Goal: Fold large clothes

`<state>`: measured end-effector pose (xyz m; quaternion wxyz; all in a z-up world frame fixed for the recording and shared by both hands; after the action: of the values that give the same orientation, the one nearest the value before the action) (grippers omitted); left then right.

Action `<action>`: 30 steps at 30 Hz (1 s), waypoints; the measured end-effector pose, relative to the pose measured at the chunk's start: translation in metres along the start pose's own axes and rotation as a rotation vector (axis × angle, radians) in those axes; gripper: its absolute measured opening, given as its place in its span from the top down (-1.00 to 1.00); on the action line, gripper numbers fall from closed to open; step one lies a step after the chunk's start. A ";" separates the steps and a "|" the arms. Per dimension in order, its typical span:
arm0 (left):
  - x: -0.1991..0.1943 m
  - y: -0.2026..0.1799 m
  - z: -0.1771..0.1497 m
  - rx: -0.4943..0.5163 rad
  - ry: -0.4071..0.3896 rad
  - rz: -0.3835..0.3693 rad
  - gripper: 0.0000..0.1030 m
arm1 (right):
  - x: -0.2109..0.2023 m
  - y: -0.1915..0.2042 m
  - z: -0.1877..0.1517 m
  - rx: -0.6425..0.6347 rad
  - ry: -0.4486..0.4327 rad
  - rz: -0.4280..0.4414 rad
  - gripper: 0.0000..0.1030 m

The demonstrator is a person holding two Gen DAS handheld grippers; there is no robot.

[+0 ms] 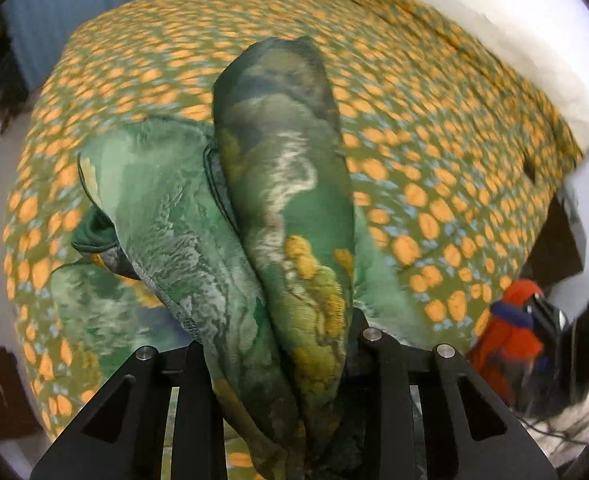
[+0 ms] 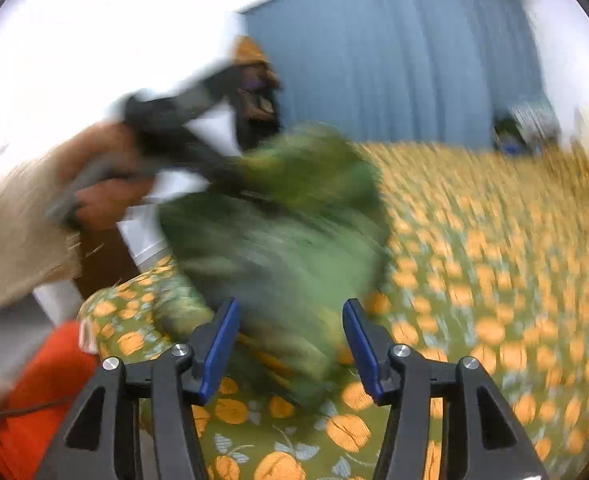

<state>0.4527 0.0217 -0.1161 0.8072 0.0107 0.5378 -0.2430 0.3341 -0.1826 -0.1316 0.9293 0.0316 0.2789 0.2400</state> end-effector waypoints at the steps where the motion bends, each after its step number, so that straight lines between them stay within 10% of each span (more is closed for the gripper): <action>1: -0.002 0.016 -0.005 -0.026 -0.012 -0.001 0.42 | 0.006 0.000 0.003 0.006 0.017 0.015 0.29; 10: 0.013 0.125 -0.073 -0.309 -0.084 -0.079 0.31 | 0.083 0.080 0.021 -0.164 0.148 0.127 0.40; 18: 0.045 0.168 -0.116 -0.453 -0.106 -0.180 0.14 | 0.183 0.110 -0.042 -0.205 0.425 0.097 0.41; 30: 0.045 0.167 -0.120 -0.491 -0.154 -0.254 0.01 | 0.179 0.115 -0.029 -0.171 0.480 0.097 0.43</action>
<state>0.4300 0.1851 -0.2468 0.7872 -0.2711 0.5147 -0.2047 0.4001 0.0003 -0.2236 0.8233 -0.0915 0.4682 0.3076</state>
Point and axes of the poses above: each gripper's, at about its wrist camera, not at the fingertips, and x roughly the way its jaws point, y to its left, z to its top, the point moved 5 cm from there along x, roughly the way its jaws point, and after that the axes turned 5 degrees about -z, right-handed, at the moved point
